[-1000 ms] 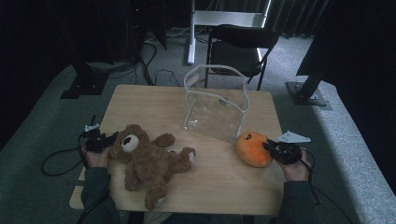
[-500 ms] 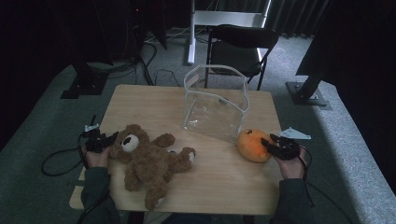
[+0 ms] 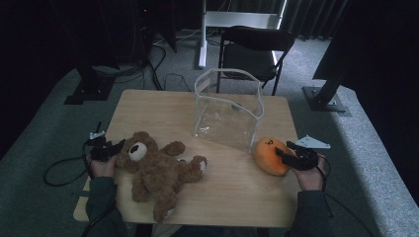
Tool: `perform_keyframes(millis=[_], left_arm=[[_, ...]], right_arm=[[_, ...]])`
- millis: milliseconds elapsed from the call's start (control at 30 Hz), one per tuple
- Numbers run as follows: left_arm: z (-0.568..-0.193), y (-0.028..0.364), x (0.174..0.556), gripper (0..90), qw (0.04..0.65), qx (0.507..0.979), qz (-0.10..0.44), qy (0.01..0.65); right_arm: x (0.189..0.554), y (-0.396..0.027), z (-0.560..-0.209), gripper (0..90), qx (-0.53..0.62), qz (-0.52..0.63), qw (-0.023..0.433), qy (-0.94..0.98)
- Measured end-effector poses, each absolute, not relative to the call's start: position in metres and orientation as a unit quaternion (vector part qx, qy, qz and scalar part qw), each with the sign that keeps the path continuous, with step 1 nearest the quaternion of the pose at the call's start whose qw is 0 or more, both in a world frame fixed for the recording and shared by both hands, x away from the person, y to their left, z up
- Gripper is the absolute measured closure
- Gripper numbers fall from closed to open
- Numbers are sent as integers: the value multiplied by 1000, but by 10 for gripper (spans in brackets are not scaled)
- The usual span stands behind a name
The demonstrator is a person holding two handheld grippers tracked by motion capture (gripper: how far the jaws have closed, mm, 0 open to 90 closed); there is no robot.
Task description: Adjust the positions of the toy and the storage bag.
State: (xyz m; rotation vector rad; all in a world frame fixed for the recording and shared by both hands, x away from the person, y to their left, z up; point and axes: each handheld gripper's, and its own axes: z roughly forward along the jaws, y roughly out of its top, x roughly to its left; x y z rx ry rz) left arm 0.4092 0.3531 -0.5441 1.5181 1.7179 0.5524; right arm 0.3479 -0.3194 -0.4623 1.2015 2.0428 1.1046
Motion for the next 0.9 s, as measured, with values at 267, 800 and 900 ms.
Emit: perform_keyframes(millis=[267, 800, 900], left_arm=[[-544, 353, 409, 318, 382, 595, 216, 673], [-544, 353, 409, 318, 383, 594, 217, 674], [-544, 353, 409, 318, 382, 595, 216, 673]], right_arm=[[347, -310, -461, 406, 430, 411, 252, 763], [335, -265, -447, 405, 362, 442, 227, 789], [333, -253, -446, 402, 344, 442, 221, 798]])
